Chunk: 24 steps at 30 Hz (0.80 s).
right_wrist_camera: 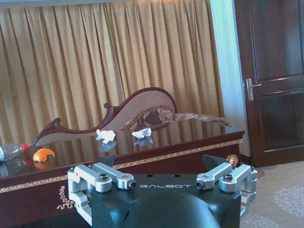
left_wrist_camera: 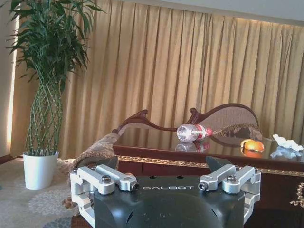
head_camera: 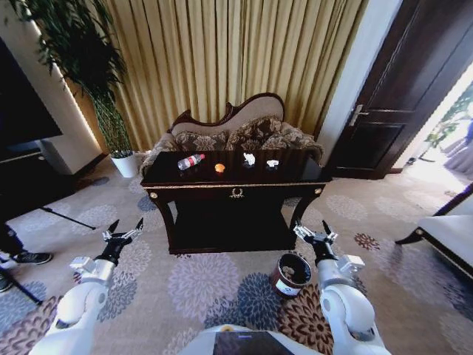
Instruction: Move to the front of the table and place the trash on the table into the trash bin.
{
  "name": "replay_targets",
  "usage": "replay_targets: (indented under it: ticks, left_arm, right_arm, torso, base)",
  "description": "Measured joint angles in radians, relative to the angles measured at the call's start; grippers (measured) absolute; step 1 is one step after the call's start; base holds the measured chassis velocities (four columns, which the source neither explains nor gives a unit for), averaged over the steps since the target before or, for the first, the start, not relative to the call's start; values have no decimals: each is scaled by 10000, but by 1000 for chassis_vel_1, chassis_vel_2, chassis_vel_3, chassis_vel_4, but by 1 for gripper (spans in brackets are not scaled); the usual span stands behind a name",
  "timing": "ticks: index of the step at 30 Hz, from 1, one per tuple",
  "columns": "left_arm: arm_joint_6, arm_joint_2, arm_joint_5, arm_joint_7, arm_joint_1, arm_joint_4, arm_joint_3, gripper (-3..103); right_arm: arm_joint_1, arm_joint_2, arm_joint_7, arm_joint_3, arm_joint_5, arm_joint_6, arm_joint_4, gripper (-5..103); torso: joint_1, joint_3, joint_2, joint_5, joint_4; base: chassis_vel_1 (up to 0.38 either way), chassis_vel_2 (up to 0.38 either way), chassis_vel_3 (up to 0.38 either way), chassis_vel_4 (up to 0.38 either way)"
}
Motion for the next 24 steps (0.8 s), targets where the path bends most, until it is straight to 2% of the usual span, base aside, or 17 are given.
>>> replay_targets:
  ticks: [24]
  left_arm:
    - [-114, -27, 5, 101, -13, 147, 24, 100]
  right_arm:
    - [-18, 66, -52, -49, -76, 0, -64, 100]
  torso:
    - [-1, 0, 0, 0, 0]
  base:
    - [-110, 105, 109, -118]
